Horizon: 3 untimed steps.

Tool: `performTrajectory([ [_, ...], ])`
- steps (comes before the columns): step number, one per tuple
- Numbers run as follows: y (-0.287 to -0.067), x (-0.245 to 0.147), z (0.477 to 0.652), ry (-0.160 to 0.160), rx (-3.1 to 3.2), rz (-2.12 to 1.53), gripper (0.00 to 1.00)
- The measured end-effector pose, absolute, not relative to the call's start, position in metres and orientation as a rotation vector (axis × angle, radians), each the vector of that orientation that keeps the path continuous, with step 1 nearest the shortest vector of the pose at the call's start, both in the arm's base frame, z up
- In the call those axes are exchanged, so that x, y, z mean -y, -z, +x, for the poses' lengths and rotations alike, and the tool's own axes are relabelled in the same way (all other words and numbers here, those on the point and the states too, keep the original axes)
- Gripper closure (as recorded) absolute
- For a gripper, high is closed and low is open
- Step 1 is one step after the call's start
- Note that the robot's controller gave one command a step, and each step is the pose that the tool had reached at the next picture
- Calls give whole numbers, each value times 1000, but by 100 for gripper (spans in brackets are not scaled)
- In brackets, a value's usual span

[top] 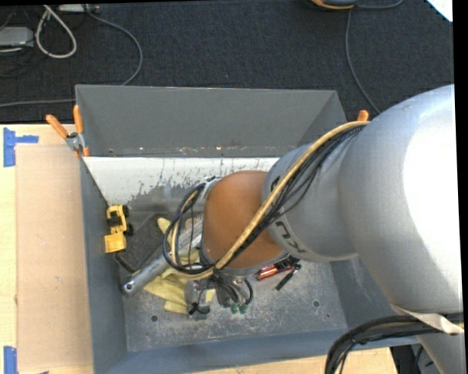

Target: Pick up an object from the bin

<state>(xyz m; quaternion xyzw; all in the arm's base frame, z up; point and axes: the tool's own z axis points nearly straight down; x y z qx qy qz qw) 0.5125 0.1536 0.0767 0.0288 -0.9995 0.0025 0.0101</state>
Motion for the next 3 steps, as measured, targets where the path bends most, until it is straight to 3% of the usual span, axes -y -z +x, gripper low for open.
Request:
performTrajectory([
  [2, -105, -153, 511, -10, 3112, 86, 100],
  [3, -143, -153, 512, -8, 3117, 85, 100],
])
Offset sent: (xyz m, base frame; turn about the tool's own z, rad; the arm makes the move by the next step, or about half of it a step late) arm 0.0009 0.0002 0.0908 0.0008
